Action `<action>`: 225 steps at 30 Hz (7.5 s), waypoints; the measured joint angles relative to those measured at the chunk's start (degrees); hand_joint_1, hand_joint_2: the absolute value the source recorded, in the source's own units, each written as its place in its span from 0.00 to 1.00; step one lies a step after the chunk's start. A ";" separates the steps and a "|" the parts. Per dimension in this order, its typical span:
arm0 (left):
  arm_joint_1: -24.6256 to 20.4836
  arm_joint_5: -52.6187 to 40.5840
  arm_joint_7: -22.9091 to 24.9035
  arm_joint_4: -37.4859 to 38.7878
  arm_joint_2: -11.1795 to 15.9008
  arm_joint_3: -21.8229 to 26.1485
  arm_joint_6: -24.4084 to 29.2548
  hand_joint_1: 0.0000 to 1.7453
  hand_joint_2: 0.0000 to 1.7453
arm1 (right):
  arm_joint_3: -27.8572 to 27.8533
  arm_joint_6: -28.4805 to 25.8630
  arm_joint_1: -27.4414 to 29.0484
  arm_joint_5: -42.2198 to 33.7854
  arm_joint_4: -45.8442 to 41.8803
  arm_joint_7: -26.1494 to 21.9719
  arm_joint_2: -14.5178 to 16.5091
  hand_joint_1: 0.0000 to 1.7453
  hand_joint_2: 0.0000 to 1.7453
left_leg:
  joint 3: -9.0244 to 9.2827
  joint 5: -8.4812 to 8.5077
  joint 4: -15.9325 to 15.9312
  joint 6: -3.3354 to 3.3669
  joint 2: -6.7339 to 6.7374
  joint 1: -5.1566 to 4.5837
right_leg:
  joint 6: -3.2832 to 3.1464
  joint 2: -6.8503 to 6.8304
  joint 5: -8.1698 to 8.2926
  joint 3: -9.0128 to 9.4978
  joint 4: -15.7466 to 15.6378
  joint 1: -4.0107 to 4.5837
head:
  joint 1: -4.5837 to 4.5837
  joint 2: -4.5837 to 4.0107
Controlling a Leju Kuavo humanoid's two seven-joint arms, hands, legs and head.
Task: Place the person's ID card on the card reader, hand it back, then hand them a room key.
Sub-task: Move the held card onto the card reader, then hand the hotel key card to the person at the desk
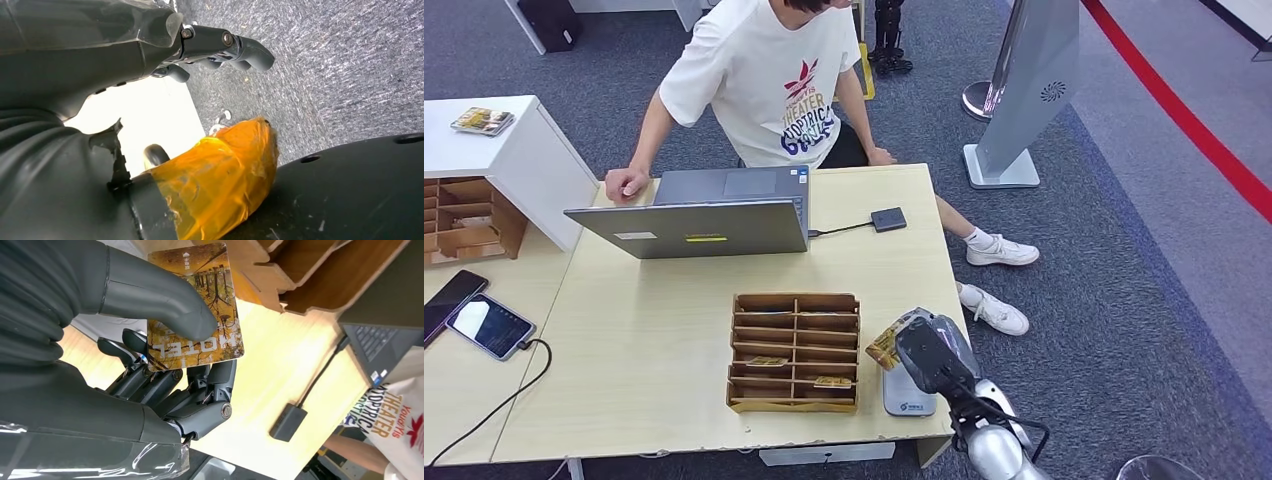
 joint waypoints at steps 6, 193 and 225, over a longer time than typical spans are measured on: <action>-0.11 0.21 0.31 0.00 0.10 -0.46 -0.22 0.00 0.00 | -0.05 -0.66 -0.26 3.39 2.35 0.77 0.50 1.00 1.00 | -0.01 -0.01 0.00 0.00 0.00 0.00 | 0.00 0.00 -0.01 -0.01 0.00 0.00 | -0.01 0.00; -0.31 5.78 1.05 0.42 -0.14 -3.30 -1.10 0.00 0.00 | -3.21 -0.75 3.03 18.19 7.58 5.82 3.23 1.00 1.00 | 0.15 -0.01 0.00 0.00 0.02 0.00 | 0.00 0.01 0.00 0.12 -0.01 0.00 | -0.01 0.00; -0.25 8.84 -0.36 2.34 -1.57 -3.77 -0.81 0.00 0.00 | -5.33 -19.22 10.03 11.93 -20.36 -11.88 4.17 1.00 1.00 | 0.05 -0.02 -0.01 0.00 0.01 -0.01 | 0.01 0.01 -0.02 0.01 0.00 0.00 | 0.00 0.00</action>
